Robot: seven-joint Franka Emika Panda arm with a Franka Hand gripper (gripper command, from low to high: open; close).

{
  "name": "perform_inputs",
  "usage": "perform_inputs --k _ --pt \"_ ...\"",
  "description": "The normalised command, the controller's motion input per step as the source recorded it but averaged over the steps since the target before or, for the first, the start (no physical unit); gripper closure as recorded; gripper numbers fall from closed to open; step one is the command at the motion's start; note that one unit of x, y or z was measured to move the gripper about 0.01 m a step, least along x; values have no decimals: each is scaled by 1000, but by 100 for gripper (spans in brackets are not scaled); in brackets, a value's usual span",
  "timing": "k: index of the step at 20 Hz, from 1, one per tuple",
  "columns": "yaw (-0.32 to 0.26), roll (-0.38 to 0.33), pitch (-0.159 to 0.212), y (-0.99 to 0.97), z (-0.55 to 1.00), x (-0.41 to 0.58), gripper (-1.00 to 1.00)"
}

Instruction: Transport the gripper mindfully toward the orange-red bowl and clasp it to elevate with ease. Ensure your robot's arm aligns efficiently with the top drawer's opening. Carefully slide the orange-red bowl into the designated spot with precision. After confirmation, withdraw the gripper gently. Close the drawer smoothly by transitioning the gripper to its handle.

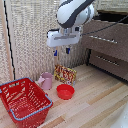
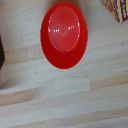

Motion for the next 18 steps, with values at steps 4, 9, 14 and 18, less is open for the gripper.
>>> perform_inputs --k 4,9,14,18 --pt "-69 0 0 -14 -78 -459 -100" --pt "-110 -13 -2 -5 -123 -649 -100" --pt "-88 -33 -20 -1 -197 -535 -100" --pt "-16 -32 -83 -89 -325 -147 -100"
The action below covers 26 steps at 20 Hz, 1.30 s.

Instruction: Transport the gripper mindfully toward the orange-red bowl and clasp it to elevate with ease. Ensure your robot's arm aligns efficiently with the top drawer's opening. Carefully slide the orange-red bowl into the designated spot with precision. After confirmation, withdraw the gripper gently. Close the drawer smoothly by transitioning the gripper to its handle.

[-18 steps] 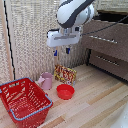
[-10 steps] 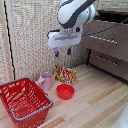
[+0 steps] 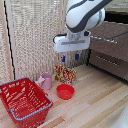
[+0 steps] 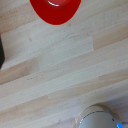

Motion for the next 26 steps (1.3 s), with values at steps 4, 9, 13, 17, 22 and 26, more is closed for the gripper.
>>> perform_inputs --k 4,9,13,17,22,26 --pt "0 -32 -107 -164 -349 0 -100" --pt "0 -51 -76 -145 -447 -57 -100" --pt "0 -77 -29 -74 -486 -52 -100" --pt "0 -69 -1 -61 -441 -80 -100" --pt "-42 -50 0 -46 -364 -80 -100" --pt "-58 -56 0 -6 -343 -60 -100"
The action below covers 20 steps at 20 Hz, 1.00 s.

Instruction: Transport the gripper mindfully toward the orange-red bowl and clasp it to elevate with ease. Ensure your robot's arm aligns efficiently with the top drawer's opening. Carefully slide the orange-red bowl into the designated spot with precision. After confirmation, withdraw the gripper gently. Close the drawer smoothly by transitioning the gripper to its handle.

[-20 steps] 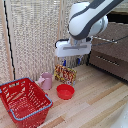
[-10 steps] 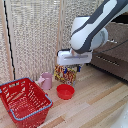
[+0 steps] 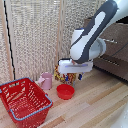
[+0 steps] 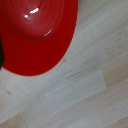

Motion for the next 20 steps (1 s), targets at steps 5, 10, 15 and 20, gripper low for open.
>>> perform_inputs --k 5,10,15,20 --pt "-28 -93 0 0 -414 -42 -100" --pt "-11 -103 0 0 -423 -7 -100" --pt "1 -72 18 0 -243 0 100" --pt "1 -2 11 0 -8 -2 100"
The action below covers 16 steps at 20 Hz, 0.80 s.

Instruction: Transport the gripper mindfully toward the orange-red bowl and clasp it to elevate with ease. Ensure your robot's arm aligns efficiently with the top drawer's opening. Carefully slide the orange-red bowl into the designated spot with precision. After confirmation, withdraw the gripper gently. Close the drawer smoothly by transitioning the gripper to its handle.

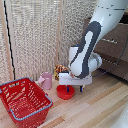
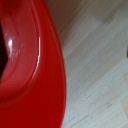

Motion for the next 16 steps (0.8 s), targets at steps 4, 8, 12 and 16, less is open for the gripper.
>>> perform_inputs --k 4,8,12,16 --pt "2 -52 1 6 -219 -1 100" --pt "13 -26 -13 0 -206 0 100" --pt "21 -16 -1 0 -203 0 100" --pt "2 0 0 0 -61 0 100"
